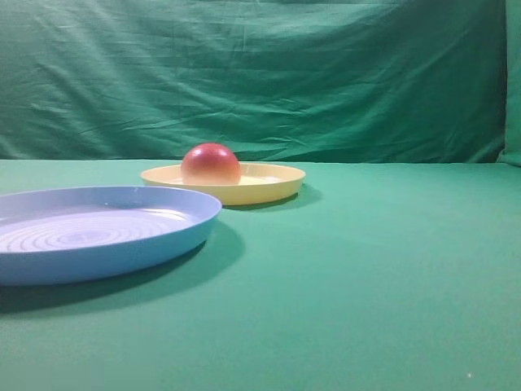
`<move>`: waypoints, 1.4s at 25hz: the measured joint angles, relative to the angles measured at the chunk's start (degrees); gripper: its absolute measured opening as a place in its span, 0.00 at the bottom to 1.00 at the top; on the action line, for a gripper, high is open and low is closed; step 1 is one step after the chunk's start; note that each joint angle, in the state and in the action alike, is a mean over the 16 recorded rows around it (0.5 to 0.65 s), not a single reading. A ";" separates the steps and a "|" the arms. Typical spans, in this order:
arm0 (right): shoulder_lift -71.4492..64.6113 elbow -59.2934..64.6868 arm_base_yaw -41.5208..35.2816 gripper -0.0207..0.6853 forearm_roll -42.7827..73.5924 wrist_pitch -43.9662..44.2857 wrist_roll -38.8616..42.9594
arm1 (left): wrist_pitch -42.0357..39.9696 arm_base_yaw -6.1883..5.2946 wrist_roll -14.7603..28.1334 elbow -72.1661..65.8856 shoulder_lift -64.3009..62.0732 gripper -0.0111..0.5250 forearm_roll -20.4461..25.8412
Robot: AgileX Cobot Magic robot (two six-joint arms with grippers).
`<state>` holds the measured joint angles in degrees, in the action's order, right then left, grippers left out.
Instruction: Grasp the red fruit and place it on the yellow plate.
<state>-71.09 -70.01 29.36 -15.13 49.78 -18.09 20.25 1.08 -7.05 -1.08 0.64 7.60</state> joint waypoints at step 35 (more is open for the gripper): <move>56.16 53.22 -19.69 0.03 2.81 -23.70 1.76 | 0.00 0.00 0.00 0.00 0.00 0.31 0.00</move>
<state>-14.92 -16.80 9.67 -12.32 26.08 -16.33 20.25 1.08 -7.05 -1.08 0.64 7.60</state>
